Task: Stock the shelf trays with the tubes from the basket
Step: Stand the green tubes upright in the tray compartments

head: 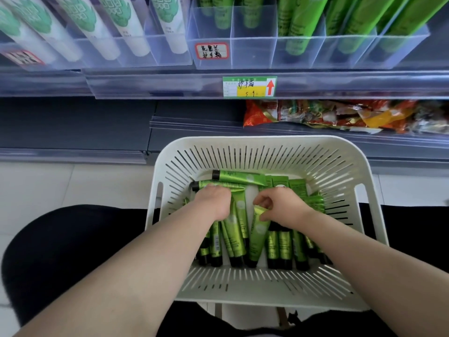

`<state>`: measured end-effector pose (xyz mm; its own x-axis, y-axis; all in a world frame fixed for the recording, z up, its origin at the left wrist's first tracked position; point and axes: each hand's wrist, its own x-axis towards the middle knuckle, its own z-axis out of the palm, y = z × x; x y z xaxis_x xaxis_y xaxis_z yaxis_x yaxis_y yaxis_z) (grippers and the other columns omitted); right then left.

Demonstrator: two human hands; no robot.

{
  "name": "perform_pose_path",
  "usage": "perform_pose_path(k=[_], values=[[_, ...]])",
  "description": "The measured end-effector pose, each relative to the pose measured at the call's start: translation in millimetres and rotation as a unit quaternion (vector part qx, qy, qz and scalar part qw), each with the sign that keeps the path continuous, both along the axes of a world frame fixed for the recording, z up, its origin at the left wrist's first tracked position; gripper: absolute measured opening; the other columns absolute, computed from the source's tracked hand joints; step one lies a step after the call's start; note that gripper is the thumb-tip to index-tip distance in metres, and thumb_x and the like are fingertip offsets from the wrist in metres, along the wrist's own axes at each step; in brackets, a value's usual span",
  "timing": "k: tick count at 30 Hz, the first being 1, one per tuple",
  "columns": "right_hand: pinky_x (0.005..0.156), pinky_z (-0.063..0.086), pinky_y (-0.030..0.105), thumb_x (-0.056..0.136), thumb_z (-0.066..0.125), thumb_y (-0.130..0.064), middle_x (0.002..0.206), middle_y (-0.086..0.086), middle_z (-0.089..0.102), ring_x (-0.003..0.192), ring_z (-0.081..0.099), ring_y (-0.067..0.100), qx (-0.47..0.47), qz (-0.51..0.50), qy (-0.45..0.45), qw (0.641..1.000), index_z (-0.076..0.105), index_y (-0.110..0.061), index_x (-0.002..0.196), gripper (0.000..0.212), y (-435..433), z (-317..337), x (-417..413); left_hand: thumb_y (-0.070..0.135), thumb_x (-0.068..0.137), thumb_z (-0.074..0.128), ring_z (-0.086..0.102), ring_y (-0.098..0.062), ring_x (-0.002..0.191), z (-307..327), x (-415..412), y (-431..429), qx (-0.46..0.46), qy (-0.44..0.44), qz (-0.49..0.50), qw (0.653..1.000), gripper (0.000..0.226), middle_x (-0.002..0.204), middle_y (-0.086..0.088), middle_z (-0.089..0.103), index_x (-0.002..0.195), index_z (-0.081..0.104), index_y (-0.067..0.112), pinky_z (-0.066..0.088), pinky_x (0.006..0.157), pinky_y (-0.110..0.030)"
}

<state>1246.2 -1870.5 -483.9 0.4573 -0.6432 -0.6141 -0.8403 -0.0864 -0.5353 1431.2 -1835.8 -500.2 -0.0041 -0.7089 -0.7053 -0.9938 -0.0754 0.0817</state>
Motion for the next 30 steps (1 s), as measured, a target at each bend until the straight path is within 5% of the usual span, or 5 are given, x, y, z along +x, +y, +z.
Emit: perform_pose_path(k=[6, 10, 16, 20, 30], values=[[0.061, 0.046, 0.019, 0.077, 0.078, -0.022, 0.081, -0.009, 0.062, 0.067, 0.056, 0.003, 0.012, -0.020, 0.019, 1.000, 0.069, -0.021, 0.094, 0.019, 5.9, 4.1, -1.4, 0.023, 0.092, 0.060, 0.048, -0.025, 0.106, 9.7, 5.5, 1.6, 0.013, 0.038, -0.001, 0.999, 0.029, 0.117, -0.007, 0.057, 0.120, 0.060, 0.015, 0.046, 0.085, -0.036], [0.072, 0.045, 0.022, 0.081, 0.072, -0.023, 0.083, -0.010, 0.061, 0.080, 0.057, 0.008, -0.059, 0.036, 0.004, 0.998, 0.067, -0.025, 0.092, 0.012, 4.5, 28.3, 1.9, 0.030, 0.093, 0.063, 0.051, -0.020, 0.096, 26.8, 7.7, 6.5, 0.020, 0.161, 0.104, 0.981, 0.036, 0.122, -0.009, 0.056, 0.124, 0.055, 0.015, 0.040, 0.077, -0.028], [0.080, 0.050, 0.028, 0.084, 0.067, -0.025, 0.094, -0.009, 0.069, 0.089, 0.062, 0.015, -0.212, 0.013, -0.028, 0.977, 0.068, -0.027, 0.099, 0.015, -9.1, 90.2, -5.7, 0.028, 0.093, 0.061, 0.058, -0.021, 0.082, 88.3, 0.1, -0.8, -0.203, 0.194, 0.110, 0.953, 0.008, 0.091, 0.001, 0.063, 0.099, 0.062, 0.022, 0.046, 0.071, -0.032], [0.080, 0.052, 0.034, 0.087, 0.064, -0.028, 0.100, -0.011, 0.069, 0.093, 0.062, 0.016, -0.284, -0.014, -0.023, 0.959, 0.067, -0.034, 0.102, 0.016, -18.7, 134.9, -12.3, 0.025, 0.092, 0.060, 0.059, -0.023, 0.084, 144.0, -5.1, -15.6, -0.324, 0.189, 0.098, 0.922, 0.002, 0.088, 0.001, 0.065, 0.092, 0.060, 0.023, 0.047, 0.074, -0.036], [0.069, 0.048, 0.031, 0.091, 0.059, -0.026, 0.101, -0.004, 0.068, 0.092, 0.061, 0.022, -0.491, -0.073, -0.096, 0.863, 0.066, -0.025, 0.107, 0.017, -51.7, 243.9, -14.7, 0.019, 0.092, 0.061, 0.053, -0.010, 0.090, 277.1, 4.9, -66.5, -0.592, 0.215, 0.120, 0.768, 0.021, 0.102, 0.006, 0.063, 0.111, 0.067, 0.015, 0.036, 0.077, -0.022]])
